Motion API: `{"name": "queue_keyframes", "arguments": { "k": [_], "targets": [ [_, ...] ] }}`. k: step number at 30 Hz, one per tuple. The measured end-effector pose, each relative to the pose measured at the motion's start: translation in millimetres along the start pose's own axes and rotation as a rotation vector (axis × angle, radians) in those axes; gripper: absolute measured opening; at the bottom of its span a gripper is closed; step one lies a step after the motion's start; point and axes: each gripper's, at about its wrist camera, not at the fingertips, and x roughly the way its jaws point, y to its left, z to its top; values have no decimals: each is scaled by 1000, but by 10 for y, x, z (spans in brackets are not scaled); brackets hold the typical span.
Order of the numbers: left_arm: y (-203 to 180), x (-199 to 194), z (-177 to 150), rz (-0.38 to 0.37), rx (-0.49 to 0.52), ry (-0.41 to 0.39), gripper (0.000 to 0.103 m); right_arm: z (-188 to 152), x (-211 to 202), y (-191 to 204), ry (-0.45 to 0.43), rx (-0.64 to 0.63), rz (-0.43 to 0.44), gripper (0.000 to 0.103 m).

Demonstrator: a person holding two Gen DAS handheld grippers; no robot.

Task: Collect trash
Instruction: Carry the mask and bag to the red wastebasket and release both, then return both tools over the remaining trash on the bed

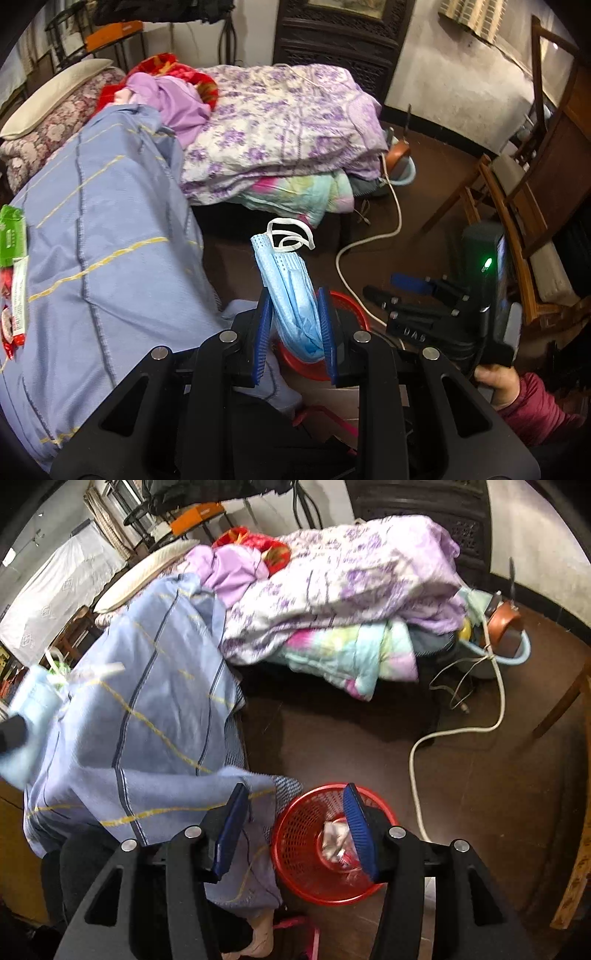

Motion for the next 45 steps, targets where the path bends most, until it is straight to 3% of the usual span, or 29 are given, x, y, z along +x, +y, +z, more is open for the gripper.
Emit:
{"name": "queue_keyframes", "arguments": {
  "k": [14,17,19,30,45],
  "targets": [
    [-552,678,-74,-129,123,143,30,151,-475,-364,-131,66,-61,53],
    [-582,741,-62,-130,123,150,45,134,-483,-404,-130,74,-62,53],
    [-569,721,-56,-123,116,138,59,124,-486,-417,-130,76,-62,53],
    [-315,353,4,-68,46,46,77,156,-590,-257,-151,53,-30,53],
    [343,-370,-148,-2,-93,-103,84,275,-903,569,-194,-88,33,58]
  ]
}}
